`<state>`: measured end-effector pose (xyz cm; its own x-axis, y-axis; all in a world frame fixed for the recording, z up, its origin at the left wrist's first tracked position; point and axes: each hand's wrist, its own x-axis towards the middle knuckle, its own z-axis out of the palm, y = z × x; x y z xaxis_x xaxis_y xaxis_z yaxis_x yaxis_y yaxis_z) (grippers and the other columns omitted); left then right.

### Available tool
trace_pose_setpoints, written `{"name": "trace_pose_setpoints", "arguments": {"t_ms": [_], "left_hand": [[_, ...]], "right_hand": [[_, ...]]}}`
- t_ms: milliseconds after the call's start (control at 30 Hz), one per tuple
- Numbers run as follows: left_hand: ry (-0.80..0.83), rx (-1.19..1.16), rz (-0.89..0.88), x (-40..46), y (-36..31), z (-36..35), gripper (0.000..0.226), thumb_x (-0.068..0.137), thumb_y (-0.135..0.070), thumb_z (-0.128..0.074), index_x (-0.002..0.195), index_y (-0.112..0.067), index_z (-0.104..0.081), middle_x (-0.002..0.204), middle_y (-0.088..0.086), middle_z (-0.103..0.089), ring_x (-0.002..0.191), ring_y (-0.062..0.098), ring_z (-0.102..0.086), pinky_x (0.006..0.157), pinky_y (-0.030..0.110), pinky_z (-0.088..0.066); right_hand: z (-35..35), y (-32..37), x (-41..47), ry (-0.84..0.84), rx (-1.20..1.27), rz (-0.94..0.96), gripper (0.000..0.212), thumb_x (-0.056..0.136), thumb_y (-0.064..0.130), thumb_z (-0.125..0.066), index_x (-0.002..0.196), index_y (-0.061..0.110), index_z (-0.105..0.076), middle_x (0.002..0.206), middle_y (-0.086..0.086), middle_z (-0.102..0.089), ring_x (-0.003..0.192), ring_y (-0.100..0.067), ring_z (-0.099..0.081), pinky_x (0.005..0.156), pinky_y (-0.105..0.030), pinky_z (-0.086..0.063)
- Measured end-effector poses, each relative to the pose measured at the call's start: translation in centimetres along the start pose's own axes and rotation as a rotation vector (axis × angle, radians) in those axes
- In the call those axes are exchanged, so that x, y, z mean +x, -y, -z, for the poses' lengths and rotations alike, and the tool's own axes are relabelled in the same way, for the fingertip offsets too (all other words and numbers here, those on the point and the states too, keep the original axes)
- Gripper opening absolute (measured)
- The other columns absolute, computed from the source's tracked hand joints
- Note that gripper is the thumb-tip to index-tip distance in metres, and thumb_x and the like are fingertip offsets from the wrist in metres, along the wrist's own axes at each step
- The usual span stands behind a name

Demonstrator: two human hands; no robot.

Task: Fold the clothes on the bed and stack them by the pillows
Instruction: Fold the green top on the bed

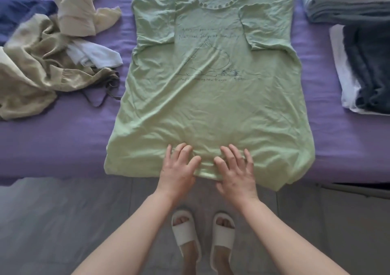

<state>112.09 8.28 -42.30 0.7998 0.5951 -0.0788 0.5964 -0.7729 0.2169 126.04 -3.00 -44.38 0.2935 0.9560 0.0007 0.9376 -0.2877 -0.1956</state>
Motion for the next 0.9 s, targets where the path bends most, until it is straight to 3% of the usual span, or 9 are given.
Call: {"name": "trace_pose_setpoints", "arguments": {"t_ms": [67,167,300,400,533,633,733,833,900], "left_hand": [[0.005,-0.15,0.038,0.7,0.2,1.5,0.026,0.055,-0.004,-0.081,0.078,-0.01,-0.072,0.094,0.015,-0.067,0.094,0.038,-0.063,0.081,0.056,-0.051],[0.105,-0.275,0.186,2.8,0.5,3.7,0.021,0.076,-0.01,-0.066,0.096,-0.015,-0.072,0.102,0.005,-0.069,0.101,0.03,-0.056,0.085,0.036,-0.045],[0.209,-0.332,0.288,5.2,1.7,6.3,0.022,0.082,-0.012,-0.062,0.103,-0.015,-0.067,0.106,0.005,-0.067,0.104,0.024,-0.057,0.086,0.033,-0.043],[0.211,-0.475,0.324,7.2,2.0,8.9,0.013,0.08,-0.013,-0.068,0.092,-0.016,-0.064,0.09,0.002,-0.066,0.086,0.02,-0.06,0.071,0.028,-0.043],[0.227,-0.754,0.355,11.2,2.7,12.5,0.016,0.075,-0.021,-0.078,0.072,-0.022,-0.061,0.063,-0.009,-0.054,0.058,0.006,-0.047,0.054,0.019,-0.035],[0.225,-0.89,0.372,14.5,3.7,14.0,0.017,0.08,-0.029,-0.074,0.069,-0.023,-0.064,0.055,-0.013,-0.048,0.052,0.003,-0.041,0.05,0.016,-0.032],[0.181,-0.891,0.347,17.8,4.8,14.4,0.018,0.09,-0.034,-0.062,0.075,-0.023,-0.064,0.067,-0.009,-0.053,0.064,0.006,-0.046,0.058,0.015,-0.035],[0.197,-0.801,0.326,21.4,6.3,14.2,0.032,0.086,-0.05,-0.06,0.082,-0.018,-0.064,0.075,-0.003,-0.059,0.073,0.015,-0.054,0.064,0.024,-0.038],[0.233,-0.722,0.313,23.8,7.7,14.3,0.04,0.074,-0.06,-0.068,0.087,-0.022,-0.062,0.083,-0.006,-0.063,0.08,0.012,-0.059,0.069,0.027,-0.042]], "right_hand": [[1.1,-0.4,0.3,-0.018,0.089,-0.005,0.052,0.047,0.028,-0.08,0.096,0.019,-0.064,0.122,-0.007,-0.061,0.118,-0.03,-0.054,0.101,-0.054,-0.037],[3.1,-0.9,1.7,0.005,0.207,-0.062,0.037,0.049,0.016,-0.08,0.084,0.016,-0.068,0.105,-0.004,-0.067,0.101,-0.029,-0.062,0.088,-0.045,-0.044],[6.4,-3.0,4.9,0.16,0.344,-0.098,0.027,0.067,0.007,-0.07,0.094,0.011,-0.065,0.098,-0.006,-0.063,0.091,-0.028,-0.059,0.076,-0.036,-0.045],[9.7,-5.0,8.5,0.274,0.59,-0.116,0.026,0.077,0.004,-0.065,0.101,0.015,-0.063,0.096,-0.002,-0.063,0.086,-0.015,-0.059,0.072,-0.021,-0.041],[14.5,-7.1,14.0,0.348,0.881,-0.226,0.015,0.079,0.013,-0.072,0.082,0.026,-0.064,0.073,0.002,-0.063,0.056,0.003,-0.05,0.054,-0.009,-0.037],[16.1,-8.3,17.4,0.378,1.031,-0.284,0.007,0.081,0.016,-0.072,0.087,0.016,-0.069,0.077,-0.003,-0.065,0.071,-0.006,-0.055,0.066,-0.018,-0.04],[15.9,-8.8,20.5,0.316,1.017,-0.274,0.005,0.085,0.021,-0.067,0.081,0.022,-0.069,0.073,0.003,-0.06,0.072,-0.008,-0.051,0.067,-0.022,-0.038],[14.9,-9.1,23.4,0.272,0.925,-0.262,0.006,0.083,0.036,-0.068,0.082,0.03,-0.068,0.068,0.017,-0.061,0.066,-0.001,-0.053,0.062,-0.015,-0.04],[14.5,-9.1,25.5,0.302,0.864,-0.256,0.018,0.075,0.039,-0.075,0.09,0.039,-0.065,0.081,0.018,-0.066,0.074,0.003,-0.059,0.065,-0.011,-0.044]]}}
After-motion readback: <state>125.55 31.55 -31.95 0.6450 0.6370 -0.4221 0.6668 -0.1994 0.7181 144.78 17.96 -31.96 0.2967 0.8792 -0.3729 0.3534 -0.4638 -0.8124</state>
